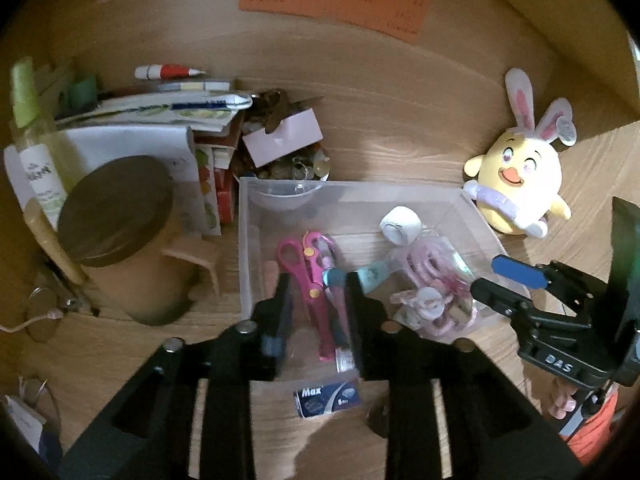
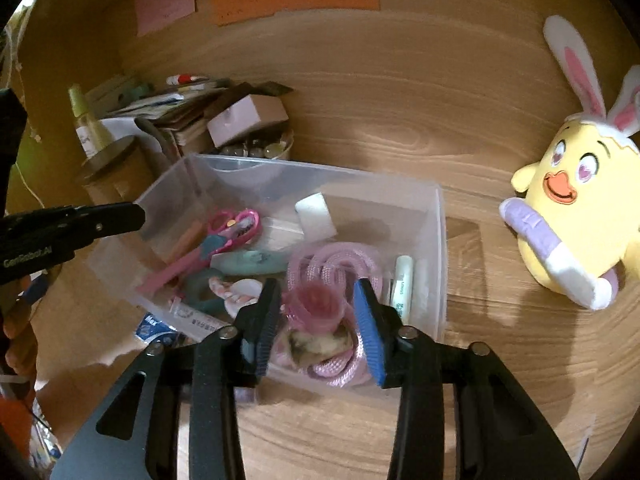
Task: Organize objects
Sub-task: 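Grasp the black-purple lipstick with the right gripper while the left grasps the blue Max staple box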
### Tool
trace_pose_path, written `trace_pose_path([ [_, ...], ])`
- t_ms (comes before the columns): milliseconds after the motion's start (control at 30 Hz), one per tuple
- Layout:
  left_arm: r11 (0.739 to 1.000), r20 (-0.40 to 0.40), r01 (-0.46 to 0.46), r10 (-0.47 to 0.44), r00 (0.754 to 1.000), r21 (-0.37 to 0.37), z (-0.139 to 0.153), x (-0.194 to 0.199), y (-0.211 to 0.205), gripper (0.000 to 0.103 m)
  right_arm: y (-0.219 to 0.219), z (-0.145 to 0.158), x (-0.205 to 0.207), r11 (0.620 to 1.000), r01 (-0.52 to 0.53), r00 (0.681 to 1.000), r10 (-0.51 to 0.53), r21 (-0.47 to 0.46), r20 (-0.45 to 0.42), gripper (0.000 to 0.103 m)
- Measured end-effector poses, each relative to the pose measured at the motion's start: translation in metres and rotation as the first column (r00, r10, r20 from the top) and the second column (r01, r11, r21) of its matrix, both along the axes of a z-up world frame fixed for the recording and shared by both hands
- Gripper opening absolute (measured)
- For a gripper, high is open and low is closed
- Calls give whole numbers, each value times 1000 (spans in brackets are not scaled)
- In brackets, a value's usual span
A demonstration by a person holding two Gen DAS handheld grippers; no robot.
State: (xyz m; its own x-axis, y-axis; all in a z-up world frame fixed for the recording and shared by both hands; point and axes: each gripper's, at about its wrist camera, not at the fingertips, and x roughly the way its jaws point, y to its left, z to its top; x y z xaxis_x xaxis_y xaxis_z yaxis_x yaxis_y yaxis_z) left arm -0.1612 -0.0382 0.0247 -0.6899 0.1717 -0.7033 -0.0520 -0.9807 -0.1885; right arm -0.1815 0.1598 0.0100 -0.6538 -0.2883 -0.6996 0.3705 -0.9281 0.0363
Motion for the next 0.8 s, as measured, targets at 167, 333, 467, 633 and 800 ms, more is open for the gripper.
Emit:
trace_pose_path([
  [167, 999, -51, -5, 3, 999, -52, 9, 28, 3, 55, 0, 17, 30, 997, -78, 996, 77, -18, -53, 54],
  [333, 996, -46, -23, 20, 999, -82, 1, 58, -1, 62, -10, 15, 56, 986, -162, 986, 160, -40, -56, 67],
  [467, 996, 10, -22, 23, 1000, -89, -19, 75, -11, 70, -31, -1, 65, 975, -220, 975, 220, 9, -26, 67],
  [633, 990, 83, -48, 59, 995, -135, -47, 87, -23, 70, -57, -26, 58, 955, -290, 957, 289, 68, 26, 67],
  [800, 996, 149, -41, 52, 987, -81, -65, 87, -32, 70, -77, -47, 43, 928, -359, 930, 348, 96, 115, 67],
])
